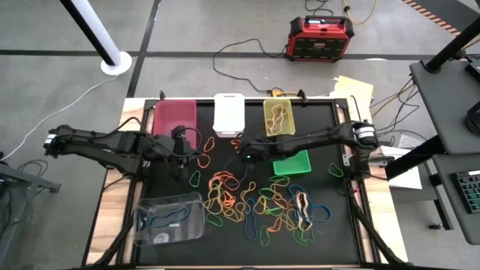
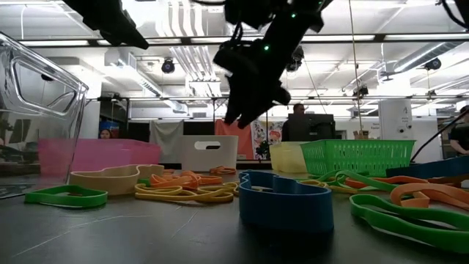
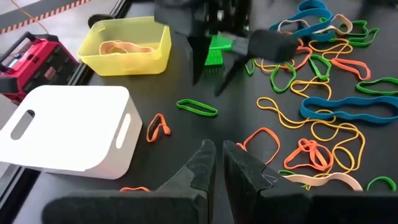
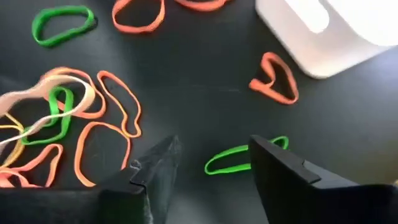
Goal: Sort rubber bands into baskets
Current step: Put the green rubber band into the white bin
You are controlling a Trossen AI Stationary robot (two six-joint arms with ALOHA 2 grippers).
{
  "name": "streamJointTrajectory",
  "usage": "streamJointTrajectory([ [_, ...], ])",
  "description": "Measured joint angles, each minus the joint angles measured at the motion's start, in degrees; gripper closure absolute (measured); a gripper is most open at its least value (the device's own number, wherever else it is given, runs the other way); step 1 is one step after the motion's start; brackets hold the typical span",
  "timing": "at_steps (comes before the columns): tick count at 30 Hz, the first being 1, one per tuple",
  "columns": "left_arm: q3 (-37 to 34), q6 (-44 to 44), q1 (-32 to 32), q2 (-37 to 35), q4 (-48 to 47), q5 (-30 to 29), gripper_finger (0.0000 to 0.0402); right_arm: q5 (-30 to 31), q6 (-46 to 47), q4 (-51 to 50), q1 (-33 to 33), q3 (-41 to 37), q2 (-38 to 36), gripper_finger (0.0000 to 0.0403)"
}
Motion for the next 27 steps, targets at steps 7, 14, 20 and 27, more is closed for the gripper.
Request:
streamJointTrajectory([
  [7, 0.0, 0.0, 0.0, 0.2, 0.0, 0.0, 0.0386, 0.4, 6.0, -1.5, -0.6, 4.5, 5.3, 0.0170],
  [14, -0.4, 0.0, 0.0, 0.3, 0.2, 0.0, 0.0386, 1.5, 10.4, -6.2, -1.1, 5.3, 8.1, 0.0144],
  [20, -1.2, 0.0, 0.0, 0.6, 1.0, -2.5, 0.0386, 2.0, 13.1, -8.2, -1.2, 5.0, 8.9, 0.0138],
  [27, -2.6, 0.0, 0.0, 0.8, 2.8, -5.0, 0.0386, 3.4, 14.8, -8.8, -1.3, 3.4, 8.9, 0.0140],
])
